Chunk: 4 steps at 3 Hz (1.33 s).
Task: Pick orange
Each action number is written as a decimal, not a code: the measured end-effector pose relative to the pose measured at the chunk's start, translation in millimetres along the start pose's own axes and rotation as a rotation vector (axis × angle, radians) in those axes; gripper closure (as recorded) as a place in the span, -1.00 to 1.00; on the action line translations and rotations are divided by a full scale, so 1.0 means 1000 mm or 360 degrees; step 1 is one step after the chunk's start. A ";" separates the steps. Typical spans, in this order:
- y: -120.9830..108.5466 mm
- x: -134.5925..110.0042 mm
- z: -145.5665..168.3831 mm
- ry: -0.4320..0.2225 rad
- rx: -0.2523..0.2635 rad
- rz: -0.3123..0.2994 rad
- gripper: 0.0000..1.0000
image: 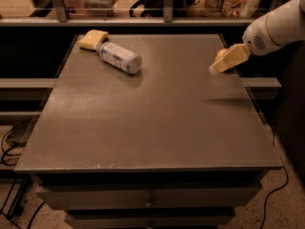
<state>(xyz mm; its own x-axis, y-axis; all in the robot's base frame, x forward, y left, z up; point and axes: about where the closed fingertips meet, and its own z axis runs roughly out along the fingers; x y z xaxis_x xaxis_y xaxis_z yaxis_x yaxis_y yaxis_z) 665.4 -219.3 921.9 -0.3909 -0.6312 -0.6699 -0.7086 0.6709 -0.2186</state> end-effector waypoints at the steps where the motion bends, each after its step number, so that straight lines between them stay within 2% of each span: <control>1: -0.023 0.008 0.024 -0.0065 0.0005 0.0108 -1.00; 3: -0.055 0.025 0.063 -0.0131 -0.0034 0.0250 -1.00; 4: -0.061 0.027 0.073 -0.0150 -0.0023 0.0276 -0.62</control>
Offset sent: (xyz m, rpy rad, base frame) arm 0.0779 -0.0397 -0.0468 0.1900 0.0013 -0.1028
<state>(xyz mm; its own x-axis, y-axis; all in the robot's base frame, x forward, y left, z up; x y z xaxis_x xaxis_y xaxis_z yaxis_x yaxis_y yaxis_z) 740.5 -248.8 865.5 -0.4516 -0.4667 -0.7604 -0.6439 0.7604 -0.0843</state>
